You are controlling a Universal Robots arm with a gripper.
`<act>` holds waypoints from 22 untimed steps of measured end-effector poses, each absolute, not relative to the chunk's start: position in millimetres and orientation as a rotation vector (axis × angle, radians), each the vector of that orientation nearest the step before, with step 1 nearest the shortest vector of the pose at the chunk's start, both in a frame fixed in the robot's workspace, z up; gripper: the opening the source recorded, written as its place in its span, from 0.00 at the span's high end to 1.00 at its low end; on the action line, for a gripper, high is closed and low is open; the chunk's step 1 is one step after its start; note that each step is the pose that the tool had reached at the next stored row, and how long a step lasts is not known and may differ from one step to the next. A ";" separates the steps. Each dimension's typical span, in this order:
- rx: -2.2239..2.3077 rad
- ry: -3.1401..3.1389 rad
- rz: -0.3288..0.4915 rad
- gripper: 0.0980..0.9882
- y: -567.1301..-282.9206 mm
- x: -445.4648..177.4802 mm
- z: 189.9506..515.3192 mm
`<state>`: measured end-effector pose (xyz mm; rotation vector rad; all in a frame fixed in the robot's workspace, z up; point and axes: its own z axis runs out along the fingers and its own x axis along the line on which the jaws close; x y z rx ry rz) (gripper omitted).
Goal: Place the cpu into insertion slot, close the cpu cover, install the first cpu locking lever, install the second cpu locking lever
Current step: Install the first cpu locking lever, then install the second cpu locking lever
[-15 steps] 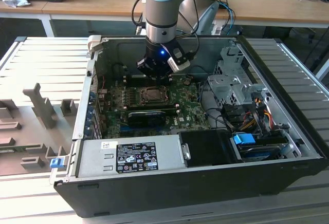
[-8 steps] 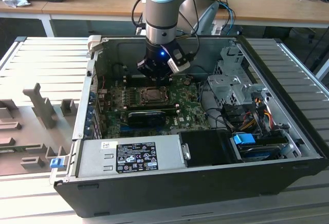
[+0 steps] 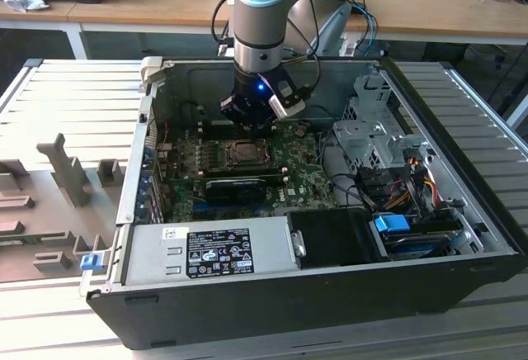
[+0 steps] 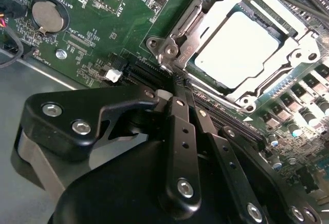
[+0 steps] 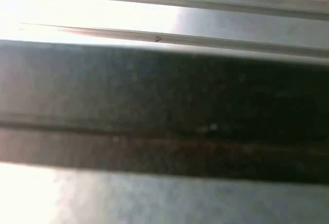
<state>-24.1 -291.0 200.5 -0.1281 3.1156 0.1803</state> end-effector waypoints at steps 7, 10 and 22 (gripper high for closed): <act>-0.128 3.115 0.181 0.99 -291.3 -24.0 214.2; -0.128 3.116 0.181 0.99 -293.0 -24.1 214.3; -0.128 3.116 0.180 0.99 -298.2 -24.1 214.3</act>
